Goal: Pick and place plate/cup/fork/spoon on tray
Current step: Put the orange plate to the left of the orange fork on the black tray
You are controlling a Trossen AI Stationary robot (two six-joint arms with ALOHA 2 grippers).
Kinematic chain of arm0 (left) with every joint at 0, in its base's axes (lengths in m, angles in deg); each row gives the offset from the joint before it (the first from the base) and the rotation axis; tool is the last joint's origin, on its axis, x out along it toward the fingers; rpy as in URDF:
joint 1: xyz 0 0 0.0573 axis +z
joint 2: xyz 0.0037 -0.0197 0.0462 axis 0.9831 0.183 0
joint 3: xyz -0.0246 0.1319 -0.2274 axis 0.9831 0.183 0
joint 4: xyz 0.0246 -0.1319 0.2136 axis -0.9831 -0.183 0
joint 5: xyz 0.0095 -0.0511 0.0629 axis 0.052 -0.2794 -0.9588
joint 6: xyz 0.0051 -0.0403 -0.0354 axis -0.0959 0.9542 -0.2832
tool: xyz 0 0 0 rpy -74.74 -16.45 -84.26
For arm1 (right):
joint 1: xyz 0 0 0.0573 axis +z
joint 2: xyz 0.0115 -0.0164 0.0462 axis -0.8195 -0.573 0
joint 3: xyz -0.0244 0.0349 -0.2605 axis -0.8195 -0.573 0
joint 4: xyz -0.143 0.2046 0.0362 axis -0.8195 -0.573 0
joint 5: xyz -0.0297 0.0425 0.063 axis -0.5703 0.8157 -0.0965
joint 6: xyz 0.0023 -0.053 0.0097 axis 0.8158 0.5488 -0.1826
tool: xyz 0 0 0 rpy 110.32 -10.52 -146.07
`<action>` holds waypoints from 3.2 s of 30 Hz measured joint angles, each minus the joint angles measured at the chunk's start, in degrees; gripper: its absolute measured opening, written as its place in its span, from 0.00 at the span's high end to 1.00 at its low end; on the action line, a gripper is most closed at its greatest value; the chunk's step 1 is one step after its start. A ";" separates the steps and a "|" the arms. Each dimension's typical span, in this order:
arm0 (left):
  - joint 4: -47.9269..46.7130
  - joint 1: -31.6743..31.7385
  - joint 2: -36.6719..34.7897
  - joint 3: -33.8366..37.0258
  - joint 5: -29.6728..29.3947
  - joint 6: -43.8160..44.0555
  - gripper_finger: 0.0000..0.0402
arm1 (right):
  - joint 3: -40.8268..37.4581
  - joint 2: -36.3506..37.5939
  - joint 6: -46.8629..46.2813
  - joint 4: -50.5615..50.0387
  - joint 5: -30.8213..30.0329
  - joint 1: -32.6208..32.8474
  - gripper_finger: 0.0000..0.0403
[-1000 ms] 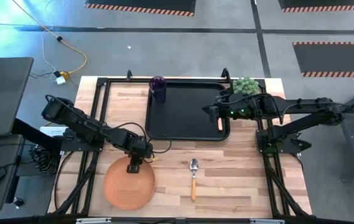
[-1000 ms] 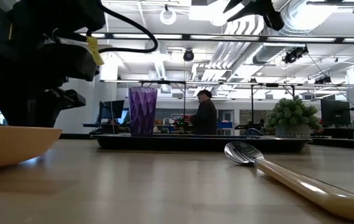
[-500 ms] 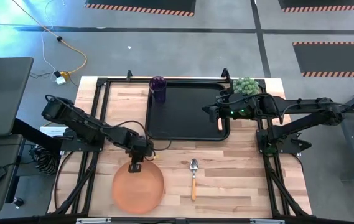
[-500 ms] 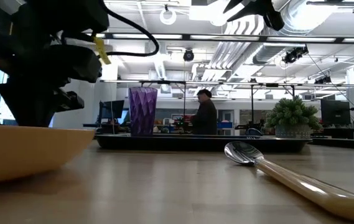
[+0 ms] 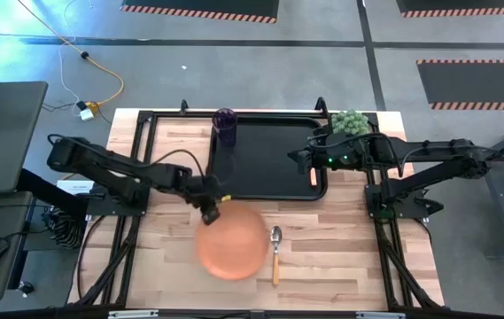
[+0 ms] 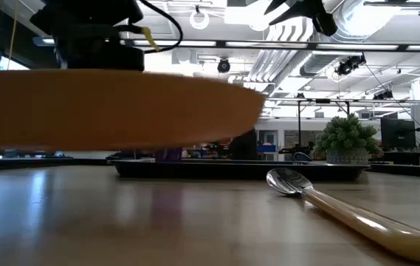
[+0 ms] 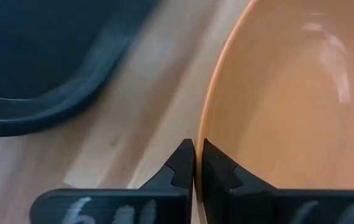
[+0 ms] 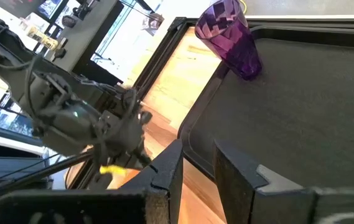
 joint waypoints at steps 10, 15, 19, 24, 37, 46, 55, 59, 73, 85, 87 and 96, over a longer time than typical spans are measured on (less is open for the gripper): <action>12.45 8.02 -1.94 0.00 -9.57 18.82 1.00 | 0.00 0.00 0.16 -0.22 0.12 0.01 0.80; 12.50 12.23 -0.15 -3.38 -13.54 20.08 1.00 | 0.00 0.00 1.37 -0.25 0.16 0.00 0.80; 9.11 14.99 2.44 -8.90 -14.98 16.82 1.00 | 0.00 0.00 1.49 -0.26 0.16 -0.01 0.80; 4.57 17.74 6.00 -12.16 -16.53 18.10 1.00 | 0.00 0.00 1.66 -0.26 0.91 0.01 0.80; 7.04 20.56 12.55 -12.28 -15.40 23.28 1.00 | 0.00 0.00 2.71 -0.38 1.82 0.00 0.80; 8.88 20.86 17.29 -12.28 -14.11 25.89 1.00 | 0.00 0.00 2.73 -1.39 2.34 0.00 0.80; 8.81 23.22 18.00 -12.28 -13.51 26.27 1.00 | 0.00 0.00 2.73 -2.92 2.45 0.01 0.80; 8.59 24.54 18.01 -12.28 -13.05 25.18 1.00 | 0.00 0.00 2.75 -2.92 2.48 0.01 0.80; 8.93 26.12 20.27 -12.26 -11.03 24.43 1.00 | 0.00 0.00 2.73 -2.90 2.50 0.01 0.80; 10.11 27.07 20.52 -12.26 -10.96 23.76 0.99 | 0.00 0.00 2.73 -2.90 2.50 0.01 0.80; 9.87 27.38 20.72 -12.26 -10.18 23.74 0.98 | 0.00 0.00 2.71 -2.90 2.50 0.01 0.80; 10.49 27.42 21.81 -12.31 -8.64 23.74 0.96 | 0.00 0.00 2.71 -2.87 2.50 0.01 0.80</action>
